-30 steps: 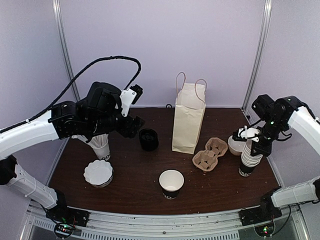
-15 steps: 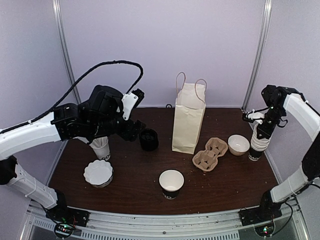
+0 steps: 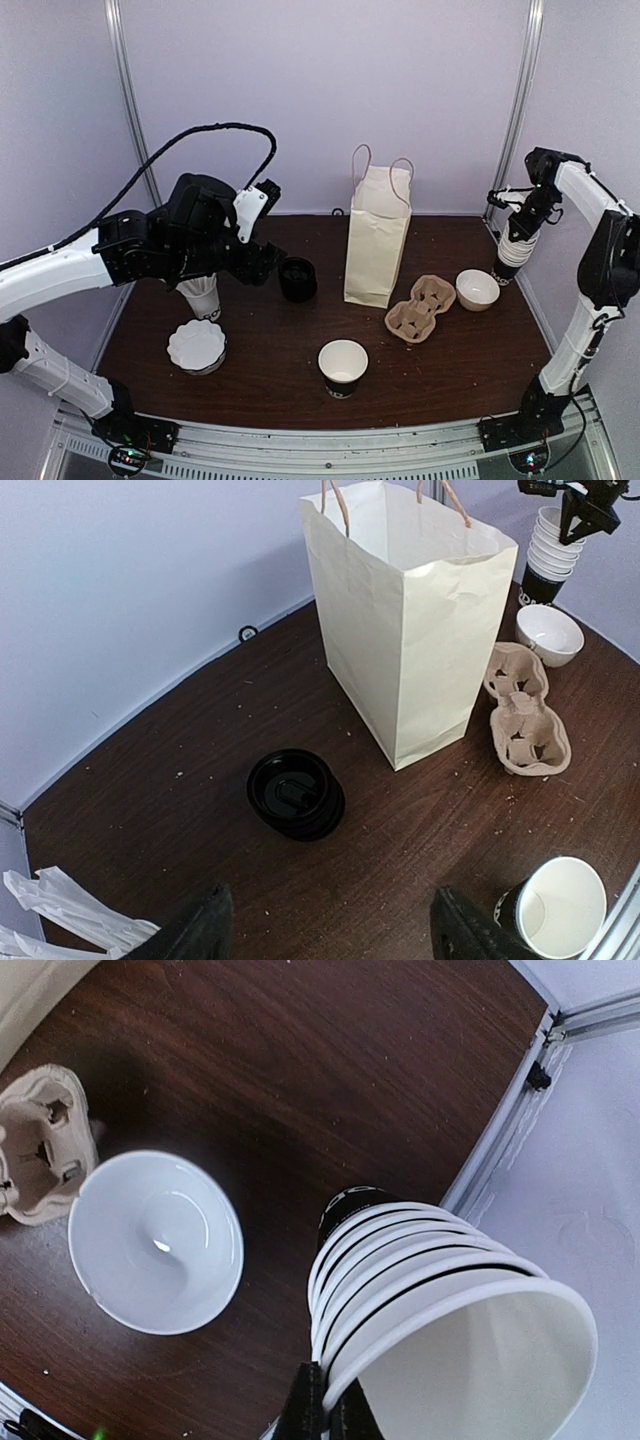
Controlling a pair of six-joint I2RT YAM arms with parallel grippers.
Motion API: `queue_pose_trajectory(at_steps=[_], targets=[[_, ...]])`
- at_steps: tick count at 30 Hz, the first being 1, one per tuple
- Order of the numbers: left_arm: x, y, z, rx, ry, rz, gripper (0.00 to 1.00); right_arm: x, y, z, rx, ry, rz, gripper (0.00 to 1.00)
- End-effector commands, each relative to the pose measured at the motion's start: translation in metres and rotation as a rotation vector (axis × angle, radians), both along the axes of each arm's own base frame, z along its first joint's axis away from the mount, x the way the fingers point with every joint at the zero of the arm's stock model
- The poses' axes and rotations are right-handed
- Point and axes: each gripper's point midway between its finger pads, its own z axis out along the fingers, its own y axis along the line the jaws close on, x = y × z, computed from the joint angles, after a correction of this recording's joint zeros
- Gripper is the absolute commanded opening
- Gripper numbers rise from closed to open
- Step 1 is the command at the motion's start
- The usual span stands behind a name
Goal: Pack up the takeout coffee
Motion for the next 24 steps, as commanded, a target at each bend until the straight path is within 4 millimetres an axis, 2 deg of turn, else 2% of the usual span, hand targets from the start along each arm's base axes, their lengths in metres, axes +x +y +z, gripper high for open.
queue_pose_trajectory(at_steps=[1,5,7,10,12,16,20,22,24], targets=[[0.0,-0.001,0.01,-0.06,-0.004,0.002,0.71,0.018,0.016,0.008,0.119,-0.007,0.002,0.0],[-0.001,-0.001,0.01,-0.066,0.003,-0.001,0.71,0.024,0.017,-0.004,0.145,0.055,0.005,0.01],[-0.001,-0.002,0.01,-0.062,0.008,-0.006,0.71,0.025,0.017,-0.005,0.145,0.069,0.007,0.12],[-0.001,-0.003,0.009,-0.048,0.011,-0.012,0.71,0.022,0.021,0.005,0.161,0.052,0.01,0.31],[-0.001,-0.004,0.007,-0.034,0.015,-0.017,0.71,0.019,0.024,0.021,0.174,0.011,0.005,0.46],[0.002,-0.009,-0.003,0.02,0.02,-0.033,0.71,0.01,0.026,0.06,0.17,-0.086,-0.007,0.5],[0.008,-0.015,-0.029,0.164,0.051,-0.048,0.68,-0.008,0.027,0.101,0.154,-0.206,-0.037,0.57],[0.012,-0.018,-0.044,0.25,0.085,-0.056,0.66,-0.019,0.028,0.112,0.151,-0.258,-0.063,0.58],[0.017,-0.02,-0.058,0.326,0.114,-0.06,0.63,-0.033,0.039,0.118,0.208,-0.296,-0.058,0.58]])
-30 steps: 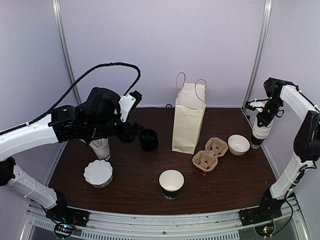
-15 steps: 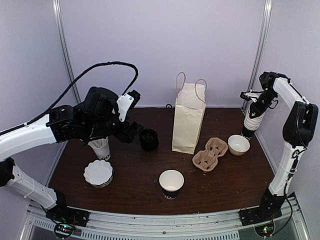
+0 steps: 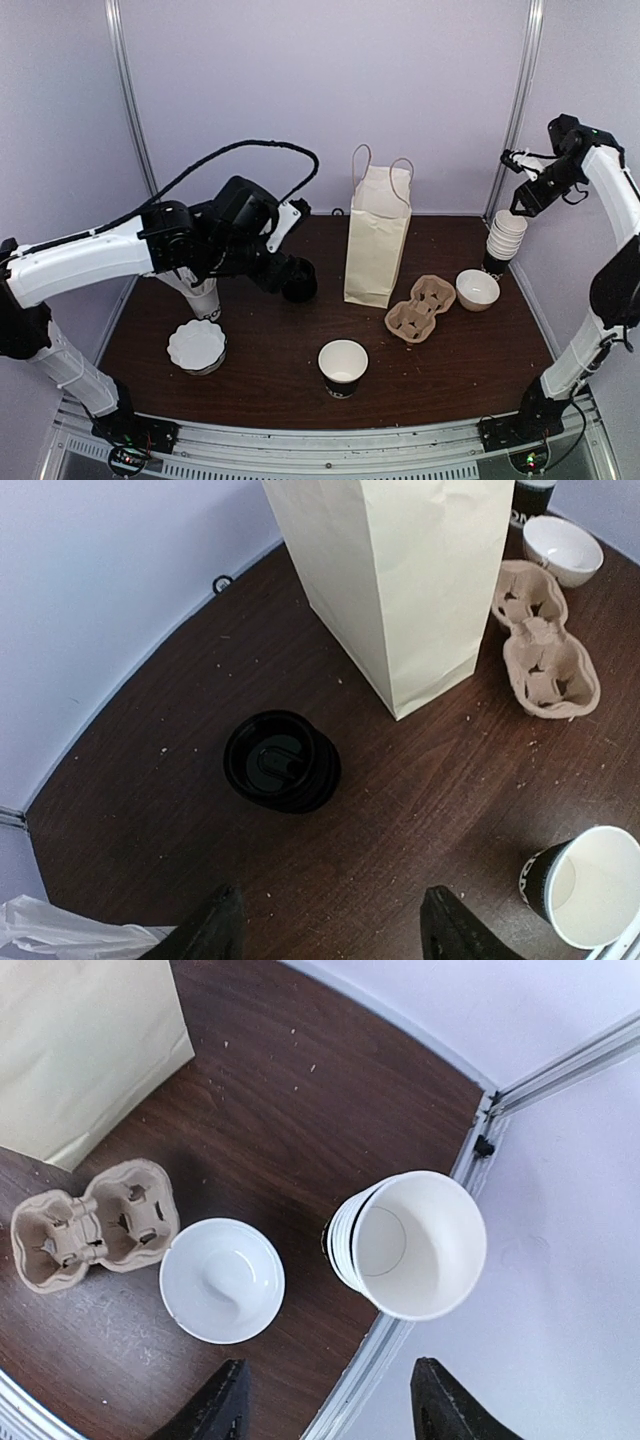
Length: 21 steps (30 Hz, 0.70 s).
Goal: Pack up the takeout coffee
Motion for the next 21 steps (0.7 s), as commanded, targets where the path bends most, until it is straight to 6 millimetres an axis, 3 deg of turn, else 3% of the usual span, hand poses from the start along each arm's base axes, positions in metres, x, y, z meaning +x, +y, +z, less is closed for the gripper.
queue_pose_trajectory(at_steps=[1,5,7,8,10,16,21], targets=[[0.009,0.0,-0.026,0.183,0.048,-0.023,0.63,-0.034,0.022,0.023,0.108,-0.095,-0.002,0.59],[0.024,0.002,-0.043,0.19,0.149,-0.022,0.59,-0.083,0.08,0.018,0.308,-0.106,0.181,0.6],[0.035,0.005,-0.047,0.185,0.195,-0.008,0.57,-0.11,0.11,0.007,0.381,-0.088,0.303,0.59],[0.042,0.007,-0.049,0.179,0.217,0.007,0.56,-0.123,0.122,-0.01,0.41,-0.058,0.347,0.59],[0.057,0.01,-0.053,0.16,0.249,0.053,0.56,-0.136,0.137,-0.018,0.445,-0.107,0.399,0.58],[0.1,0.012,-0.073,0.159,0.378,0.209,0.54,-0.147,0.154,-0.046,0.524,-0.113,0.406,0.58],[0.132,0.011,-0.092,0.214,0.388,0.303,0.54,-0.15,0.154,-0.057,0.5,-0.093,0.406,0.57]])
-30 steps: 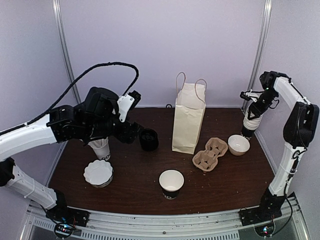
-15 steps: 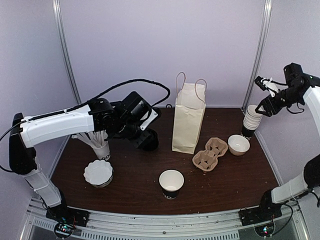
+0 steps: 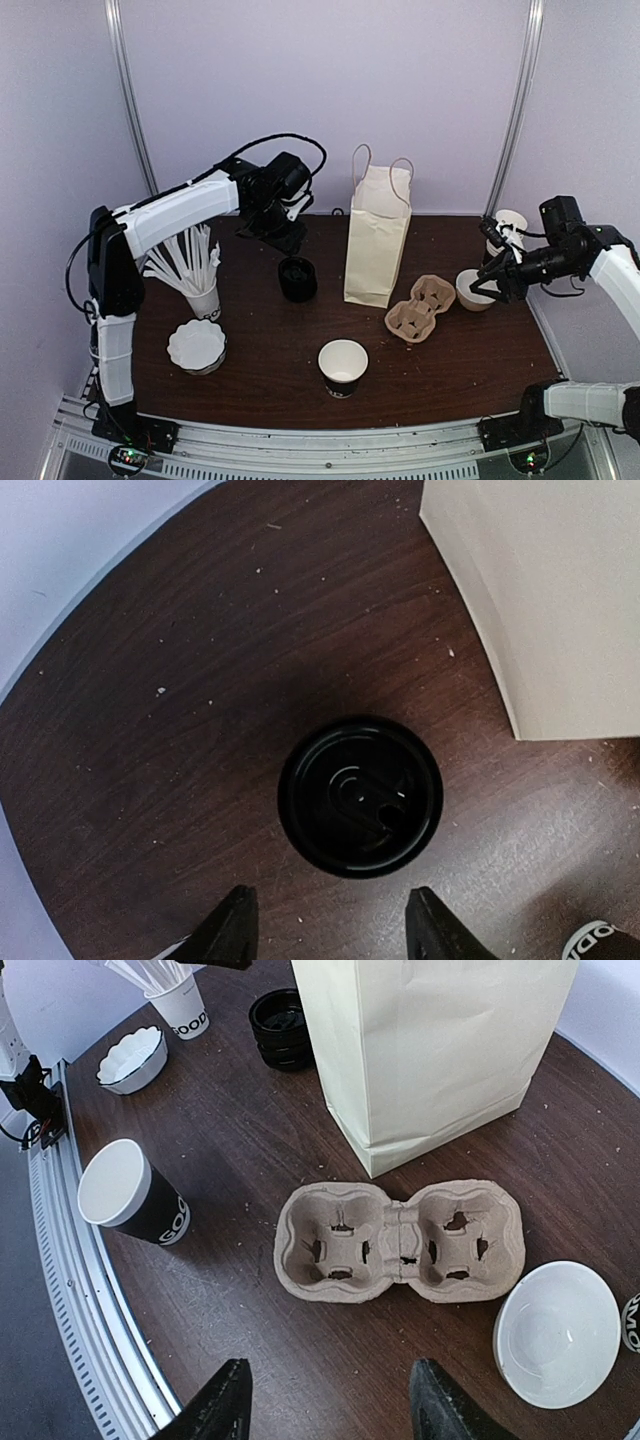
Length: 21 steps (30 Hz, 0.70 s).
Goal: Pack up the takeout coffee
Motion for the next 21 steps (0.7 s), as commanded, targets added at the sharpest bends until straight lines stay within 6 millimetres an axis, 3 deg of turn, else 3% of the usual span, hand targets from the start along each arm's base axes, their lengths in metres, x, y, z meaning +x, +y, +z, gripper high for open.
queue_pose_trajectory(at_steps=[1,7,21], targets=[[0.013,0.008,-0.018,0.055,0.055,0.09,0.53,0.005,0.006,0.007,0.034,-0.057,0.013,0.57],[0.025,0.011,-0.042,0.043,0.118,0.136,0.54,0.002,0.008,0.004,0.035,-0.053,0.025,0.57],[0.031,0.021,-0.089,0.095,0.206,0.168,0.49,0.002,0.01,-0.005,0.004,-0.041,0.043,0.57]])
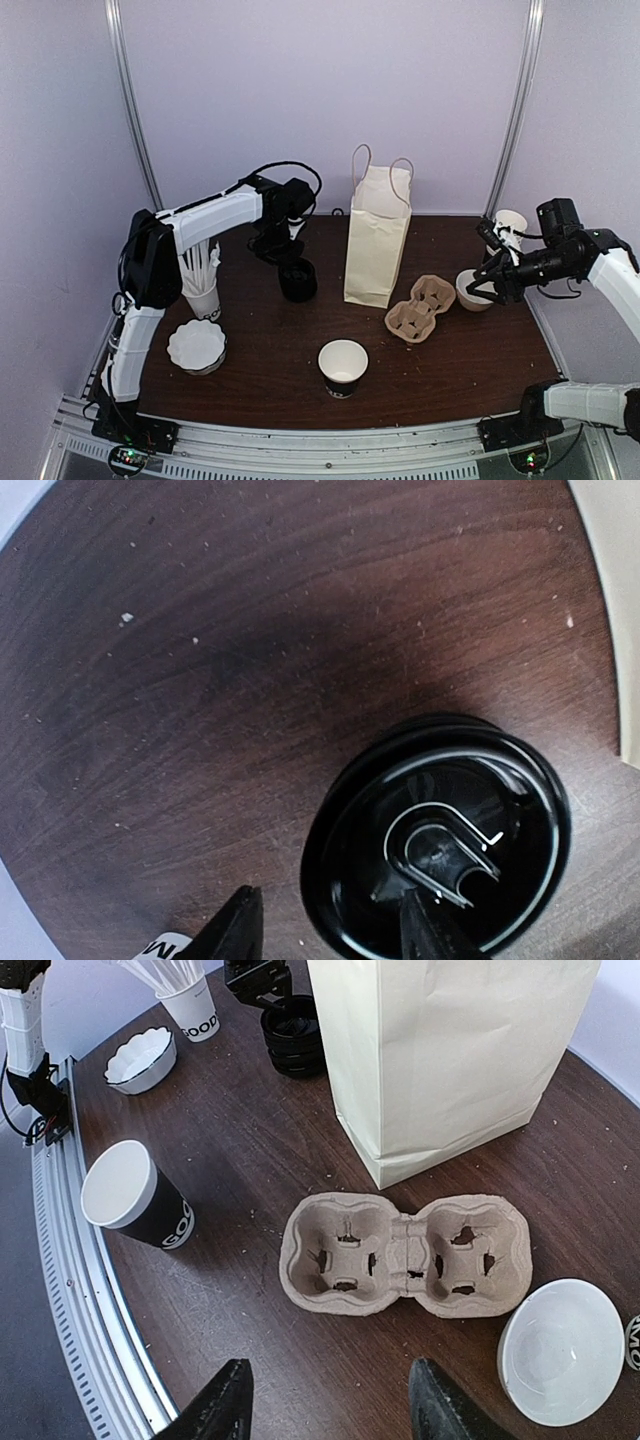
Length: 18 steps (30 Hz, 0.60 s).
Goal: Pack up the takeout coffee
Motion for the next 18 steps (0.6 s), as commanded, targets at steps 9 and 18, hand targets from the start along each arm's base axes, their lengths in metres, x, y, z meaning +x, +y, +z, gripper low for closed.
queue_pose_trajectory(at_steps=[9,18], targets=[[0.005,0.001,-0.012,-0.006,0.027,0.02,0.31,0.002,0.003,-0.009,-0.031,-0.003,0.021,0.56],[0.004,0.003,-0.007,-0.008,0.023,0.017,0.19,0.003,0.006,-0.016,-0.057,0.012,0.036,0.56]])
